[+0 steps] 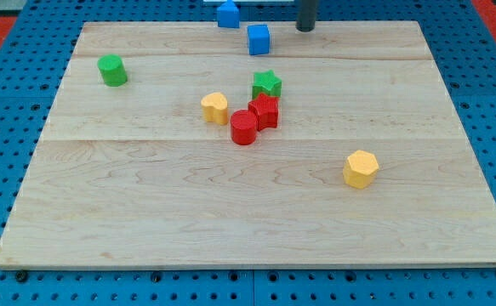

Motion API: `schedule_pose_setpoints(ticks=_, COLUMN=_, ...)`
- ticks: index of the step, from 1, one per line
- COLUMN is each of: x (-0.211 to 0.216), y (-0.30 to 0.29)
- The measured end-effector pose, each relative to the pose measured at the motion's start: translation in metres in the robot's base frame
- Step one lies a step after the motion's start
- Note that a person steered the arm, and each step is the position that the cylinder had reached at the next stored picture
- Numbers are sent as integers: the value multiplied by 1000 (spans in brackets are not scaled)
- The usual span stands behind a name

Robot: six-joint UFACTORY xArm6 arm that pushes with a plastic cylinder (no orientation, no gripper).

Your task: Place the cube at the top of the heart

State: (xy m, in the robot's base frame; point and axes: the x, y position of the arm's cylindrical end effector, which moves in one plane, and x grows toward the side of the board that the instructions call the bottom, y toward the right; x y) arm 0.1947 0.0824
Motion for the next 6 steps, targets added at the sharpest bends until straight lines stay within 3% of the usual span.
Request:
schedule_pose_setpoints(ticks=2, x=54, y=-127)
schedule_pose_setpoints(ticks=4, x=116, y=-142)
schedule_pose_setpoints(ticks=5, x=109, y=-147)
schedule_pose_setpoints(ticks=6, x=66, y=-204)
